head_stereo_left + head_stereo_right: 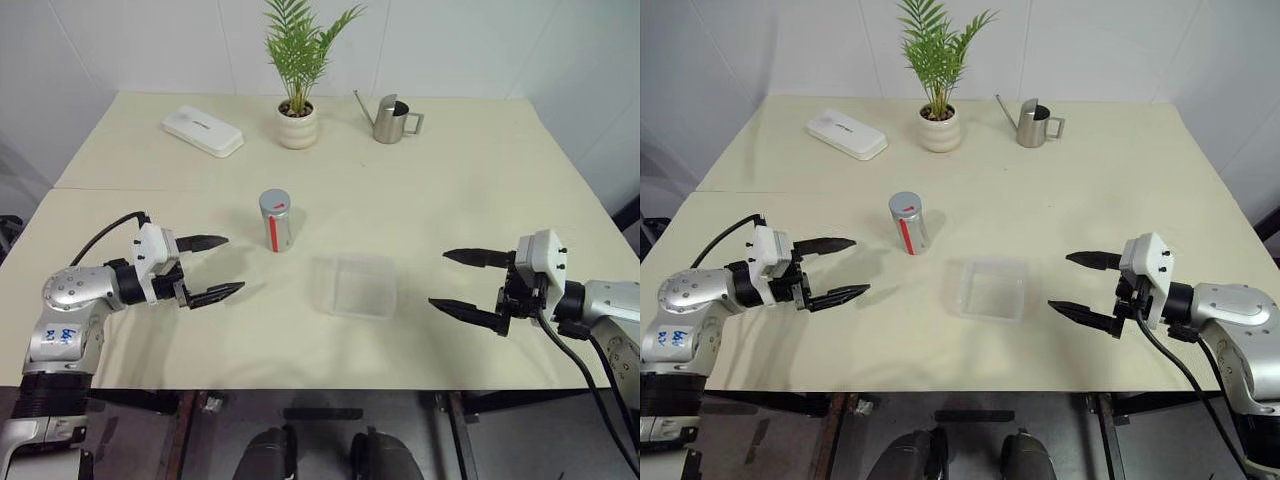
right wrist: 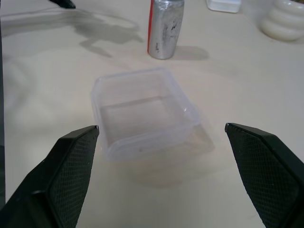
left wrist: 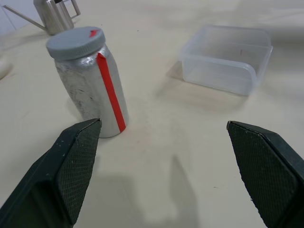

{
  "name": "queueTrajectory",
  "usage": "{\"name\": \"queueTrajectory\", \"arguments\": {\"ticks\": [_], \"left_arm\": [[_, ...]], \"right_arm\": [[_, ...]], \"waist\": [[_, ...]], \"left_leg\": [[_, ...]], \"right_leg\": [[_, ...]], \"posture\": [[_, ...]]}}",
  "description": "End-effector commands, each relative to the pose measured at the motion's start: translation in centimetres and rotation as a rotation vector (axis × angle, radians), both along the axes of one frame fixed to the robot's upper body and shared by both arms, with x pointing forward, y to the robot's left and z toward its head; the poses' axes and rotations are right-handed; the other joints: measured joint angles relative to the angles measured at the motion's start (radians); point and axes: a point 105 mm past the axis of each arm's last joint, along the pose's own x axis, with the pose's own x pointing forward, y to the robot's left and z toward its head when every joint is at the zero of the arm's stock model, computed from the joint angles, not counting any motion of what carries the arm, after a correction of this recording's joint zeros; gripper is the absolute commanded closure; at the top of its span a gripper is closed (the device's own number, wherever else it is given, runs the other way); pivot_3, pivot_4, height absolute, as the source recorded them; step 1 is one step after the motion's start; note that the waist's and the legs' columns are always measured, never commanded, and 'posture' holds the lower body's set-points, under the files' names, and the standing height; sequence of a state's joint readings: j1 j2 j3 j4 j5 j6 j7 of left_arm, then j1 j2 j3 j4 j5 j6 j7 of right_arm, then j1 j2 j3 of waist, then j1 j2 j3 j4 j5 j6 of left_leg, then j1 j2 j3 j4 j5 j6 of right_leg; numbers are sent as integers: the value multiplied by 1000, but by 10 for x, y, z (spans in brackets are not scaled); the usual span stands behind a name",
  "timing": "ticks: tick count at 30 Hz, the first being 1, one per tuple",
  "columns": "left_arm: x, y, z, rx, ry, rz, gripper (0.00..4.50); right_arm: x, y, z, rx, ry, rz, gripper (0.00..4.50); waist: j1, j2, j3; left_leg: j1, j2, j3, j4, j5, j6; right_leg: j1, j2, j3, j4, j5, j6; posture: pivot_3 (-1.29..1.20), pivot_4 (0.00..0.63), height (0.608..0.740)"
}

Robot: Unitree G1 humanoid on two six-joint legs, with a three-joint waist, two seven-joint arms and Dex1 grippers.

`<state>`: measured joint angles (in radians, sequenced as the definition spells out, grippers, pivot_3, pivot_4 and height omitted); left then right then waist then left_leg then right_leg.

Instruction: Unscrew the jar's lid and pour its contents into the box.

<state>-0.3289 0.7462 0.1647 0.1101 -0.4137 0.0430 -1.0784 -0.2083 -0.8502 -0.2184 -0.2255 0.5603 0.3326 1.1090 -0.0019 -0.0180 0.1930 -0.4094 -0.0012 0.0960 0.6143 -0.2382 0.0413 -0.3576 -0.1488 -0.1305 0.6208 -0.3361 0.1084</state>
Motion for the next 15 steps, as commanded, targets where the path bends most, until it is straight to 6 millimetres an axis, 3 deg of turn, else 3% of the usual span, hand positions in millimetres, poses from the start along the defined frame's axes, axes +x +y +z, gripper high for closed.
{"name": "queueTrajectory", "arguments": {"ticks": [1,9,15], "left_arm": [[-2,1,10,2,-75,43,0],[-3,-7,0,-54,-113,216,0],[-4,-37,-11,-251,-155,471,0]], "right_arm": [[2,1,13,13,-23,30,24],[22,19,19,59,-54,93,24],[31,51,39,151,-103,159,24]], "waist": [[0,0,0],[1,0,0],[2,-2,1]], "left_leg": [[0,0,0,0,0,0],[-1,0,0,0,0,0],[-1,-1,-1,3,0,1]], "right_leg": [[0,0,0,0,0,0],[1,0,-1,1,0,0],[2,0,-2,1,1,2]], "posture": [[0,150,740],[0,150,740],[0,150,740]]}}
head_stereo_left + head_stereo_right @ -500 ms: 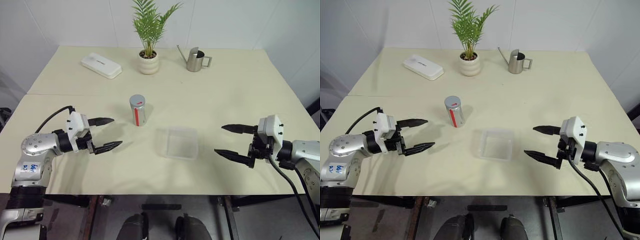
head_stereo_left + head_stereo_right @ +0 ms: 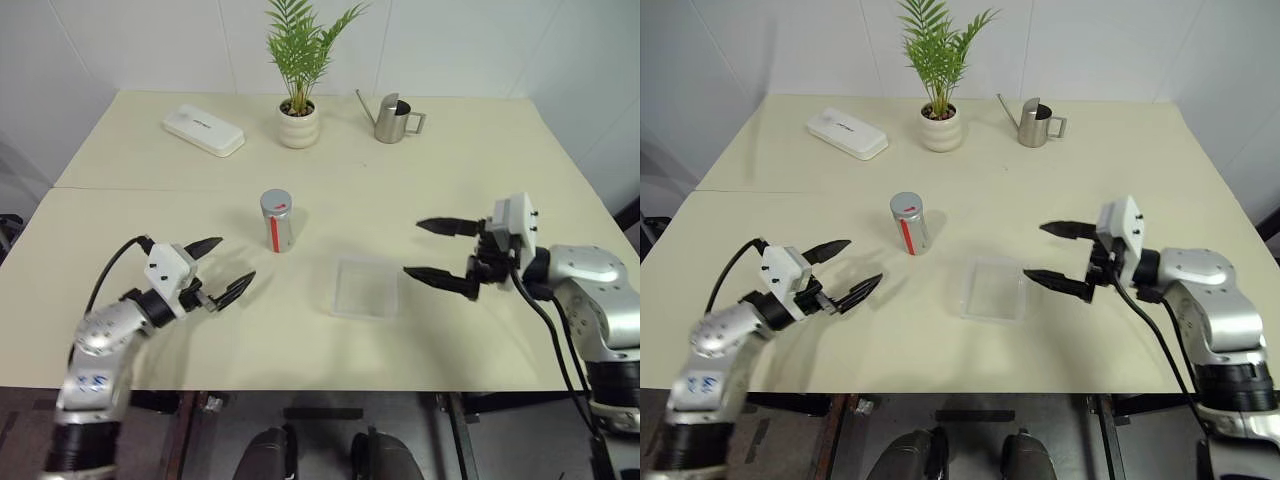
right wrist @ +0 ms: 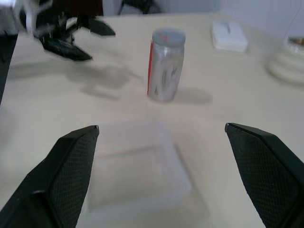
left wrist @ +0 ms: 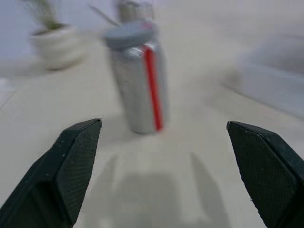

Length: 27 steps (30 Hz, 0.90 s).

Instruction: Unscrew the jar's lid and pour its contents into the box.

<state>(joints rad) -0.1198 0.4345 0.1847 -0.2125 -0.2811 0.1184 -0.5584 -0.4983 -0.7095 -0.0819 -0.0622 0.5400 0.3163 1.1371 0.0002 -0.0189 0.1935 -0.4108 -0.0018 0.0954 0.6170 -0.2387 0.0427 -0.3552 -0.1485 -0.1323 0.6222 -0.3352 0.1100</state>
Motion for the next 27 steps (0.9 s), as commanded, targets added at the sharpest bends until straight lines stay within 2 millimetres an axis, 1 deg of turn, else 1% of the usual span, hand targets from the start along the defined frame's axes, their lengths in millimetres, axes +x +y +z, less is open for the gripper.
{"name": "queueTrajectory", "arguments": {"ticks": [1,4,6,10,14,16,18,21,26,27], "left_arm": [[-1,-13,4,-23,-47,105,0],[7,-24,2,-82,-48,208,0],[9,-27,2,-92,-53,242,0],[22,-37,3,-112,-71,287,0],[36,-54,9,-124,-85,279,0],[40,-60,7,-107,-71,259,0],[45,-63,7,-105,-66,254,0],[57,-68,14,-92,-85,251,0],[73,-70,20,-76,-110,298,0],[76,-75,21,-81,-112,298,0]], "right_arm": [[-3,14,16,51,-38,31,24],[-5,28,20,61,-44,58,24],[-8,36,22,67,-48,71,24],[-14,49,25,84,-48,94,24],[-19,54,29,95,-49,100,24],[-20,56,31,96,-50,103,24],[-22,57,31,98,-47,107,24],[-25,59,28,90,-36,123,24],[-26,64,29,107,-39,130,24],[-28,65,29,116,-38,133,24]], "waist": [[2,-2,1],[13,-2,1],[19,-2,1],[28,-2,1],[30,-2,1],[28,-2,1],[25,-2,1],[26,-2,1],[26,-2,1],[26,-2,1]], "left_leg": [[0,0,-1,1,0,0],[-1,0,-1,3,0,0],[-1,0,-1,5,-1,1],[-1,0,-1,5,-1,0],[-4,0,-2,7,-1,1],[-6,0,-2,9,-2,2],[-9,1,-3,11,-3,3],[-10,0,-2,12,-3,3],[-11,0,-2,14,-3,5],[-11,0,-2,14,-3,5]], "right_leg": [[0,0,0,0,0,0],[0,0,-1,0,0,0],[0,0,0,0,0,0],[-1,0,1,0,0,0],[-2,0,-1,0,0,0],[-3,0,-1,0,1,0],[-4,1,-2,1,1,2],[-4,2,-4,0,2,2],[-3,1,-6,0,3,4],[-3,1,-6,0,3,5]], "posture": [[0,150,740],[0,150,740],[0,150,740],[0,150,740],[0,150,740],[0,150,740],[0,150,740],[0,150,740],[0,150,740],[0,150,740]]}}
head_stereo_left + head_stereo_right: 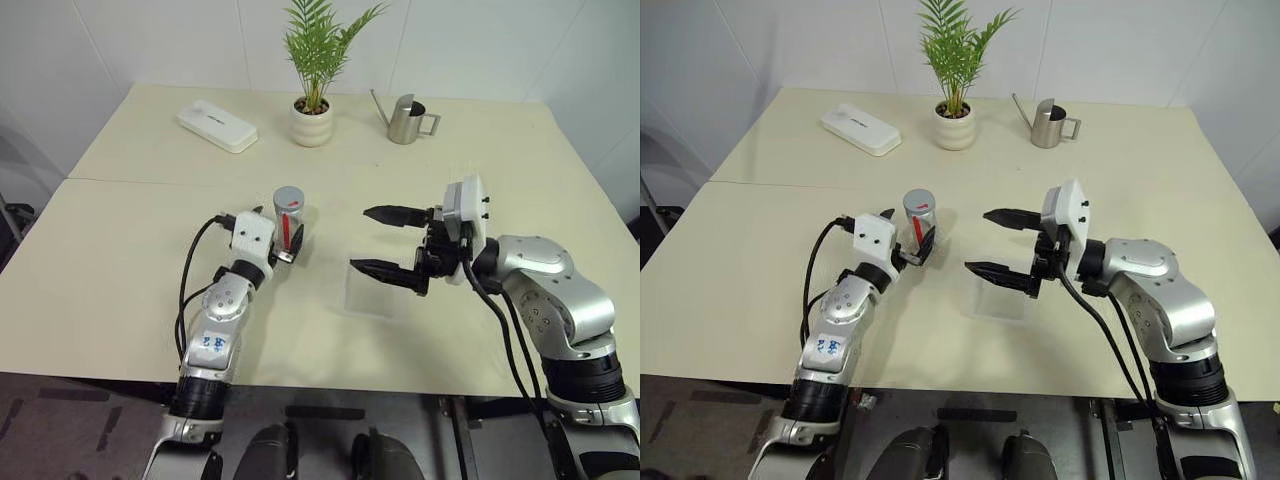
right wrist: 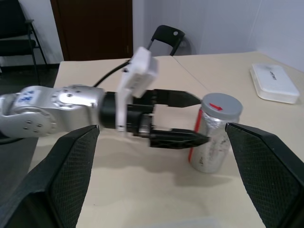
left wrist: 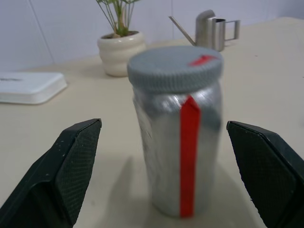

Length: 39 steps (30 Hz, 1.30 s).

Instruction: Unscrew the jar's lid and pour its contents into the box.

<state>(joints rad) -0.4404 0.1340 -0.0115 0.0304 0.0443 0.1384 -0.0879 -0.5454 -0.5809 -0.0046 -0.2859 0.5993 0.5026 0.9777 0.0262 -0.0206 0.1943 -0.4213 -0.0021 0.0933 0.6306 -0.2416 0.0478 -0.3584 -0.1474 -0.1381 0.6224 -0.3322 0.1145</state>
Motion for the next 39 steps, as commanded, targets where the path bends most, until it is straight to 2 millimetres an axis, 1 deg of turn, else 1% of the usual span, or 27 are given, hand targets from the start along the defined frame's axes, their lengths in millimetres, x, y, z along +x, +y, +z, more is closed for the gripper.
{"name": "queueTrajectory", "arguments": {"ticks": [1,3,7,12,13,14,17,20,21,24,26,29,32,34,36,39], "left_arm": [[7,-14,9,-8,-43,5,0],[10,-23,7,-15,-37,-6,0],[12,-33,2,-15,-30,-10,0],[13,-33,3,-16,-40,-3,0],[14,-31,3,-22,-43,4,398],[14,-30,4,-27,-44,9,592],[15,-27,3,-30,-45,10,1496],[14,-27,4,-34,-50,0,2499],[15,-26,4,-34,-51,-4,2645],[15,-22,5,-42,-56,-18,2644],[15,-17,9,-75,-66,-45,2644],[13,-4,22,-113,-97,-114,2644],[8,8,32,-104,-118,-194,2644],[-5,21,39,-50,-100,-363,2644],[-18,28,42,-5,-66,-507,2644],[-36,32,40,73,3,-680,2644]], "right_arm": [[-10,6,12,36,-49,29,24],[-12,8,12,45,-47,33,24],[-13,11,12,59,-47,30,24],[-12,10,12,68,-49,18,24],[-11,10,12,69,-48,16,0],[-11,10,11,69,-47,15,0],[-11,9,9,73,-42,8,0],[-10,8,8,79,-36,-3,0],[-9,8,6,81,-33,-7,0],[-9,7,4,84,-25,-18,0],[-9,6,2,85,-21,-25,0],[-9,5,1,84,-21,-35,0],[-9,6,2,78,-24,-36,0],[-10,8,5,72,-22,-27,0],[-11,10,8,62,-15,-24,0],[-9,21,19,59,26,-13,0]], "waist": [[0,0,0],[2,0,0],[1,0,0],[-1,0,0],[-1,0,0],[-1,0,0],[-1,0,0],[0,0,0],[0,0,0],[0,0,0],[0,0,0],[-4,0,0],[-5,0,0],[-5,0,0],[-11,0,0],[-23,0,0]], "left_leg": [[0,0,0,0,0,0],[0,-1,0,0,0,1],[0,-1,0,0,0,1],[0,-1,0,0,0,1],[0,-1,0,0,0,1],[0,-1,0,0,0,1],[0,-1,0,1,0,1],[0,-1,0,1,0,1],[0,-1,0,1,0,1],[0,-1,0,1,0,1],[0,-1,0,1,0,1],[0,-1,0,1,0,1],[0,-1,0,1,0,1],[0,-1,1,0,0,1],[0,-1,1,0,0,1],[0,-1,2,0,0,1]], "right_leg": [[0,0,0,0,0,1],[0,0,0,0,1,1],[0,0,0,-1,1,2],[0,0,0,-1,1,2],[0,0,0,-1,1,2],[0,0,0,-1,1,2],[0,-1,0,-1,1,2],[0,-1,0,-1,1,2],[0,-1,0,-1,1,2],[0,-1,0,-1,1,2],[0,0,0,-1,1,2],[0,0,-1,0,1,2],[0,0,-1,0,1,2],[0,0,-1,0,1,2],[-1,1,-2,0,1,2],[-1,2,-1,0,1,2]], "posture": [[0,150,740],[0,150,740],[0,150,740],[0,150,740],[0,150,740],[0,150,740],[0,150,740],[0,150,740],[0,150,740],[0,150,740],[0,150,740],[0,150,740],[0,150,740],[0,150,740],[0,150,740],[0,150,740]]}}
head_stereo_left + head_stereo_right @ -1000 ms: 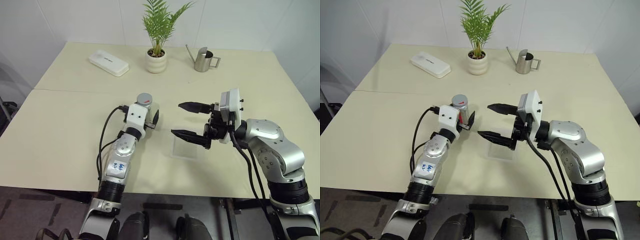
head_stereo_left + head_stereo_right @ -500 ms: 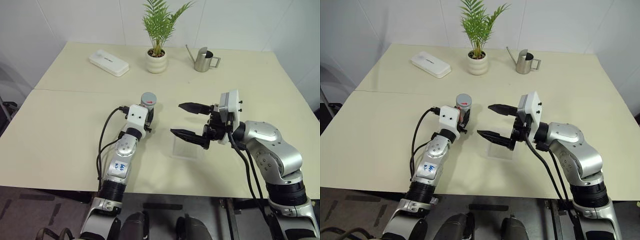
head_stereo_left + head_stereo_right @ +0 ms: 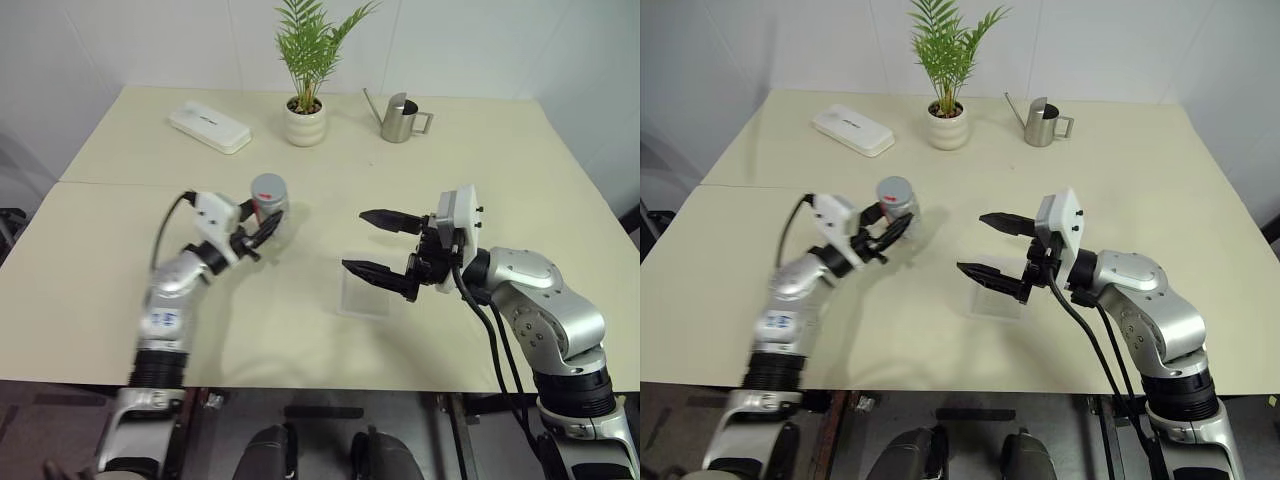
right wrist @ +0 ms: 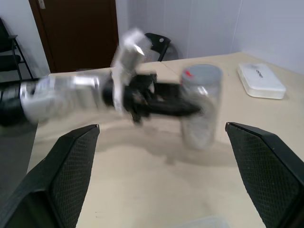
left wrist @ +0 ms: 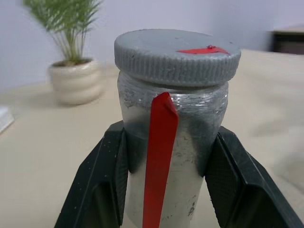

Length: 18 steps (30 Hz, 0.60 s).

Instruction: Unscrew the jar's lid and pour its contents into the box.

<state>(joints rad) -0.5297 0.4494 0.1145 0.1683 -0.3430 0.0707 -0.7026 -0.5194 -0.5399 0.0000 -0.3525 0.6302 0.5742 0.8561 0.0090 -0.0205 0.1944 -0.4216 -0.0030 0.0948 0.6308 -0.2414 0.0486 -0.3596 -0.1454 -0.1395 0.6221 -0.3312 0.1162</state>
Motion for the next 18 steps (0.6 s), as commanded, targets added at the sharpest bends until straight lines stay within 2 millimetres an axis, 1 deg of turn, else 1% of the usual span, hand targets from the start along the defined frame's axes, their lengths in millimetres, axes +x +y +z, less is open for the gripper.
{"name": "queueTrajectory", "arguments": {"ticks": [1,5,8,11,14,18], "left_arm": [[-27,-11,8,57,12,-241,2644],[-38,-19,14,79,39,-361,2644],[-42,-26,16,90,49,-409,2644],[-44,-32,17,92,53,-432,2644],[-46,-36,17,93,56,-453,2644],[-49,-39,18,96,58,-474,2644]], "right_arm": [[-8,16,25,10,-15,51,0],[-10,40,36,29,1,108,0],[-13,57,40,37,8,139,0],[-14,68,40,30,10,158,0],[-12,75,40,24,7,158,0],[-3,79,41,18,-1,129,0]], "waist": [[-8,0,0],[-10,0,0],[-12,0,0],[-13,0,0],[-13,0,0],[-13,0,0]], "left_leg": [[0,0,0,0,0,0],[0,-1,-2,0,0,0],[0,0,-2,-1,0,0],[0,-1,-1,-1,1,0],[0,-1,0,-1,0,0],[0,-1,0,-1,0,0]], "right_leg": [[0,0,0,0,0,0],[1,-2,4,0,0,0],[0,-2,5,1,0,0],[0,0,4,1,0,0],[0,1,4,1,0,0],[0,2,5,2,0,0]], "posture": [[0,150,740],[0,150,740],[0,150,740],[0,150,740],[0,150,740],[0,150,740]]}}
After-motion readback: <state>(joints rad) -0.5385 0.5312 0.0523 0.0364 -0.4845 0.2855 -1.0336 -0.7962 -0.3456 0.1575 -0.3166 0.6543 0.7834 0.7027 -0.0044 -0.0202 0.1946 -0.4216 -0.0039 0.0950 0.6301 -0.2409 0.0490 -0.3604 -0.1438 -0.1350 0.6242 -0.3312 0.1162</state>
